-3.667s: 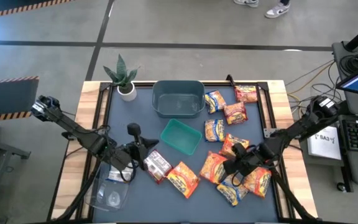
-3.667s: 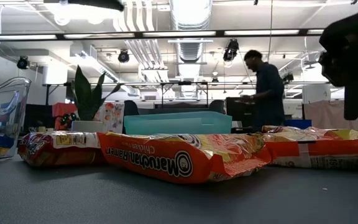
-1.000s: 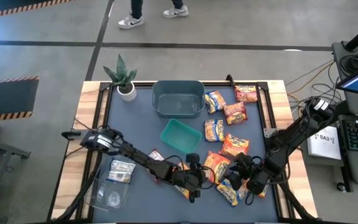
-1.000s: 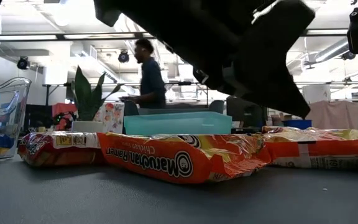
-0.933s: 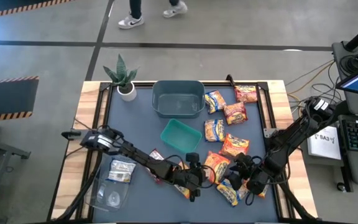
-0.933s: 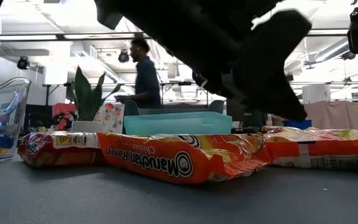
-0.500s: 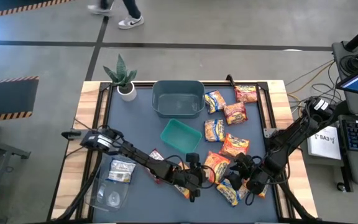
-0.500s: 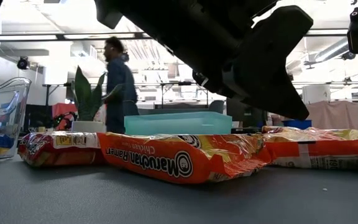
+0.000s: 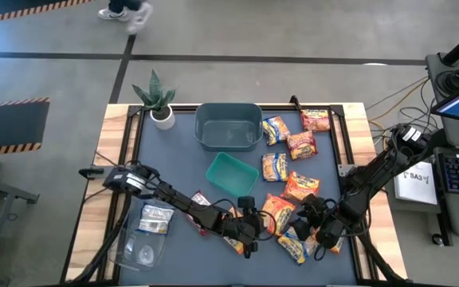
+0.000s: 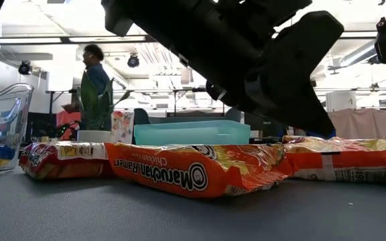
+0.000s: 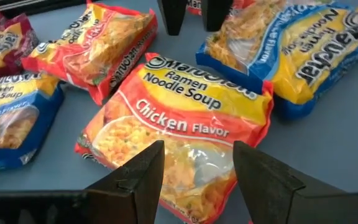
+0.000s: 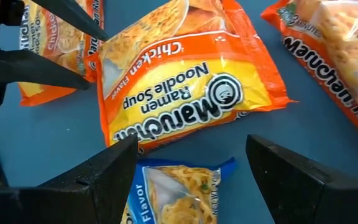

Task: Sort Maruchan noodles
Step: Put the orange noodle pack into the green bin

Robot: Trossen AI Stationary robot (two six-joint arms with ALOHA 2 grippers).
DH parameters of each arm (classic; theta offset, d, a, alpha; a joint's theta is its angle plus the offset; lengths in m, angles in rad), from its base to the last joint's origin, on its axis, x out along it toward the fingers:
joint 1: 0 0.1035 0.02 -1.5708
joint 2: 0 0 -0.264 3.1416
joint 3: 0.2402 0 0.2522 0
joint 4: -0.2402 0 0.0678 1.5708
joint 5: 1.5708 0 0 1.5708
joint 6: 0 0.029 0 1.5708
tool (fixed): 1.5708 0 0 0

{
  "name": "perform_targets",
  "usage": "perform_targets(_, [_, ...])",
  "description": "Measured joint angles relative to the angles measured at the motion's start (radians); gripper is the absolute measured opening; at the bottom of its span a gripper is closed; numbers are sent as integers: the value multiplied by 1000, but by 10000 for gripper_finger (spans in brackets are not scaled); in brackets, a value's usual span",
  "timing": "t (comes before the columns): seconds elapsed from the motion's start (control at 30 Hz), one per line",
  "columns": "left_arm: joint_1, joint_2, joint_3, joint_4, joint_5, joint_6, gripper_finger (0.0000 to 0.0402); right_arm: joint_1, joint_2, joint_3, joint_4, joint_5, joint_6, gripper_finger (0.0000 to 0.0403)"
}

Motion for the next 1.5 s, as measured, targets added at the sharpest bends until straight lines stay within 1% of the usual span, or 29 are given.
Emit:
perform_targets(0.2, [0,0,-1,-22,-1,-6,174,-12,2,0,-2,8,10,288])
perform_targets(0.33, [0,3,-6,-52,-1,-7,174,-24,2,0,-37,11,21,288])
perform_targets(0.53, [0,28,-8,-44,24,-21,174,-40,3,-15,-42,12,26,288])
perform_targets(0.7, [1,41,-7,-57,23,-36,174,-42,3,-24,-39,16,37,288])
perform_targets(1.07, [1,52,-6,-69,22,-48,174,-43,8,-80,79,63,26,288])
perform_targets(1.23, [1,53,-6,-72,23,-48,174,-64,8,-113,148,72,8,288])
perform_targets(1.4, [1,53,-7,-72,24,-48,174,-94,9,-143,238,71,-41,288])
perform_targets(1.5, [2,53,-7,-72,24,-48,174,-113,9,-146,259,69,-76,288])
